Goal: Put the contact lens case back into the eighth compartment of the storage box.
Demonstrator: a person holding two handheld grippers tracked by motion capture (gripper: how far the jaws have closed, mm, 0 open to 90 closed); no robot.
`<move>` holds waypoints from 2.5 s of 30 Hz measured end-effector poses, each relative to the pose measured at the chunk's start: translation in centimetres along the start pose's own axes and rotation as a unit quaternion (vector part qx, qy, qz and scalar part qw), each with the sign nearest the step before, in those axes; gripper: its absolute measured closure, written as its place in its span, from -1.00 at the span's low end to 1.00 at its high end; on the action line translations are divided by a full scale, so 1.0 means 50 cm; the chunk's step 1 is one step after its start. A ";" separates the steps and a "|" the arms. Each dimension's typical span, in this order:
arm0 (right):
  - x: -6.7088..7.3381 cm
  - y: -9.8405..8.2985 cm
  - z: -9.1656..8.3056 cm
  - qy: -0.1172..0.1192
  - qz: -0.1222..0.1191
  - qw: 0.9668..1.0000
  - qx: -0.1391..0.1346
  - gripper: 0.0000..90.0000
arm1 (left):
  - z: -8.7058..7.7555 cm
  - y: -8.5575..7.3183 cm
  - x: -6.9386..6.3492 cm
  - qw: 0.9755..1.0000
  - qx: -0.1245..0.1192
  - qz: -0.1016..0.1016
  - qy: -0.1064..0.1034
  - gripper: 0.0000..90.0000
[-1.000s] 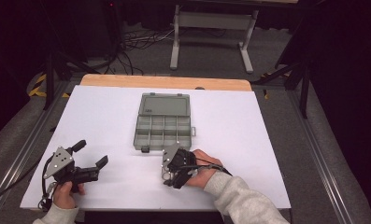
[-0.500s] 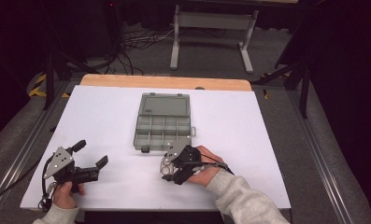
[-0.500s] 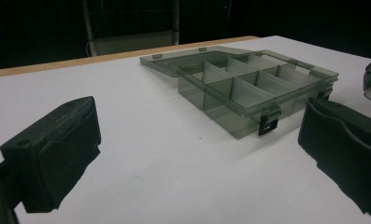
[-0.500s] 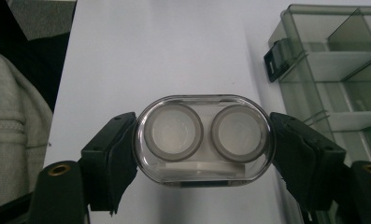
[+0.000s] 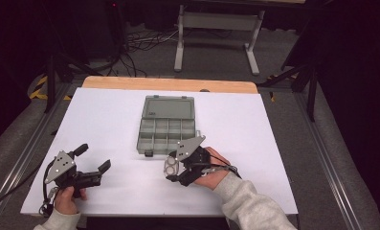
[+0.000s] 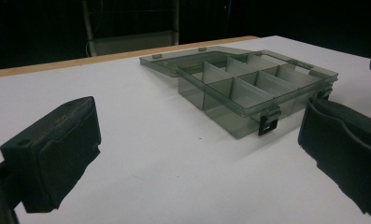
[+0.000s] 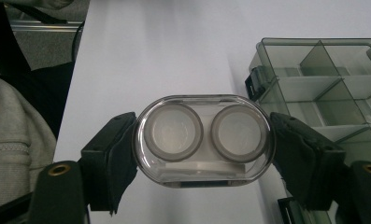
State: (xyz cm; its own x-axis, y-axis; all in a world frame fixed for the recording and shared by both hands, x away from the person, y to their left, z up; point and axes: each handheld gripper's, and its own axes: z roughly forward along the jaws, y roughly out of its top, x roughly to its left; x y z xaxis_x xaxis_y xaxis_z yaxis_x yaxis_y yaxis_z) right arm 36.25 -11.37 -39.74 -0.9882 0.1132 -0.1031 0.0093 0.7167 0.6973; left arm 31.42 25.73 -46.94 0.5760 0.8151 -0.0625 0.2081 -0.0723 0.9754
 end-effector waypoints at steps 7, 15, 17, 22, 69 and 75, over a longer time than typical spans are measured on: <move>-0.006 0.000 -0.007 -0.010 -0.003 1.000 0.000 -0.41 | 0.000 0.000 0.000 1.000 0.000 0.001 0.000 -1.00; -0.021 0.004 -0.022 -0.021 0.001 1.000 0.002 -0.41 | 0.000 0.000 0.000 1.000 0.000 0.001 -0.001 -1.00; -0.027 0.006 -0.024 -0.023 0.001 1.000 0.004 -0.41 | 0.000 0.000 0.000 1.000 0.000 0.001 -0.001 -1.00; -0.040 0.013 -0.032 -0.030 0.000 1.000 0.006 -0.40 | 0.001 0.000 0.000 1.000 0.000 0.001 -0.001 -1.00; -0.144 0.011 -0.057 -0.090 -0.004 0.995 0.050 -0.41 | 0.000 0.000 0.000 1.000 0.000 -0.001 0.000 -1.00; -0.159 0.011 -0.054 -0.094 -0.004 0.994 0.060 -0.41 | 0.000 0.000 0.001 1.000 0.000 -0.001 0.000 -1.00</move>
State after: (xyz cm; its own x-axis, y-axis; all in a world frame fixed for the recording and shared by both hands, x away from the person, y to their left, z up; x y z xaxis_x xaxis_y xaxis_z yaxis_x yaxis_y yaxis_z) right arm 43.70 -13.73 -36.62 -0.9422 0.2268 -0.2467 0.0318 0.7934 0.6079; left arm 31.44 25.74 -46.95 0.5755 0.8153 -0.0639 0.2089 -0.0710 0.9754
